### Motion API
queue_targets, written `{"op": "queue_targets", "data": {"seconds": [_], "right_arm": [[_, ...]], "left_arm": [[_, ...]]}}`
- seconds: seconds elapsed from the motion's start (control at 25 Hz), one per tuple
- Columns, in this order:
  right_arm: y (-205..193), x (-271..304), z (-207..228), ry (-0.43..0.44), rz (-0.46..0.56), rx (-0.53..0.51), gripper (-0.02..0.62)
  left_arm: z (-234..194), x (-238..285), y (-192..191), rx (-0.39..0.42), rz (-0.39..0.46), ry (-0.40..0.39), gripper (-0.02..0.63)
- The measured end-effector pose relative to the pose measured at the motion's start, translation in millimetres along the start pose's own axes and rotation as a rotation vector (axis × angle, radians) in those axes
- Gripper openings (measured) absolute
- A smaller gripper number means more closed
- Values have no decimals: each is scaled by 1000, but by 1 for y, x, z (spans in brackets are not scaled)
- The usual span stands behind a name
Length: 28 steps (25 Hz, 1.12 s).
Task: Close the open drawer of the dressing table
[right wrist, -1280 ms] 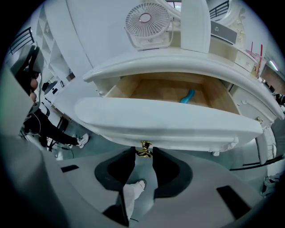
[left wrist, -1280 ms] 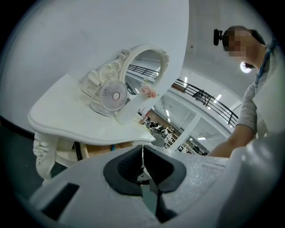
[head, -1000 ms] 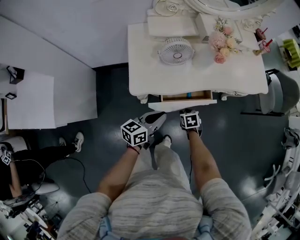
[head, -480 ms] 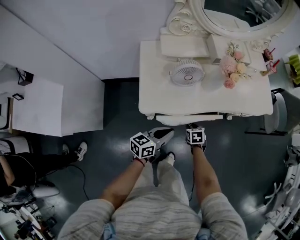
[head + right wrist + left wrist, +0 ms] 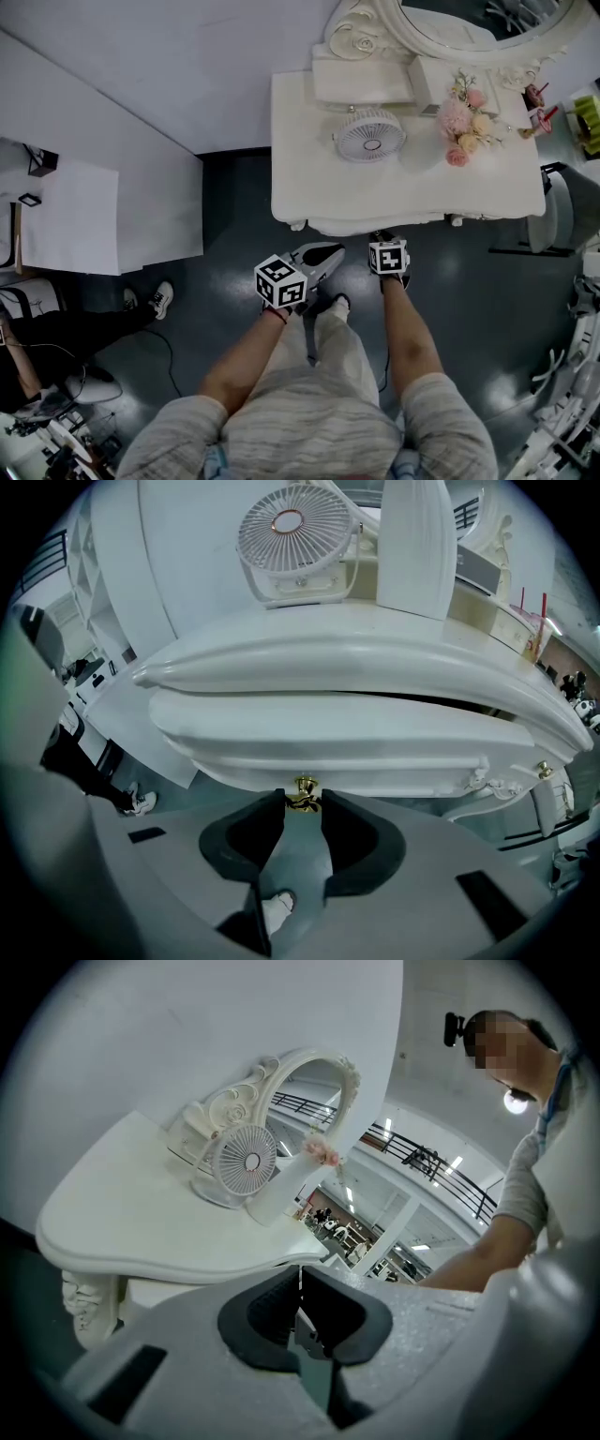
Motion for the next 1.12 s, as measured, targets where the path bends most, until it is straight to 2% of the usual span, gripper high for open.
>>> {"op": "queue_targets", "data": {"seconds": [0.28, 1.12], "right_arm": [[10, 3, 4, -30, 58, 2, 120], [31, 14, 6, -55, 124, 48, 120]], "left_arm": [[-2, 0, -7, -2, 4, 9, 20], [-12, 7, -13, -18, 1, 2, 20]]}}
Point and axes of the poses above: the fingertips, and each gripper's own axes: x forward along the fingers, z to its right, y out of its top, the point moved 2 cm from there along -x, backward along the fingers, and after that the axes turned 7 degrees about x, right-handed, at the moved point
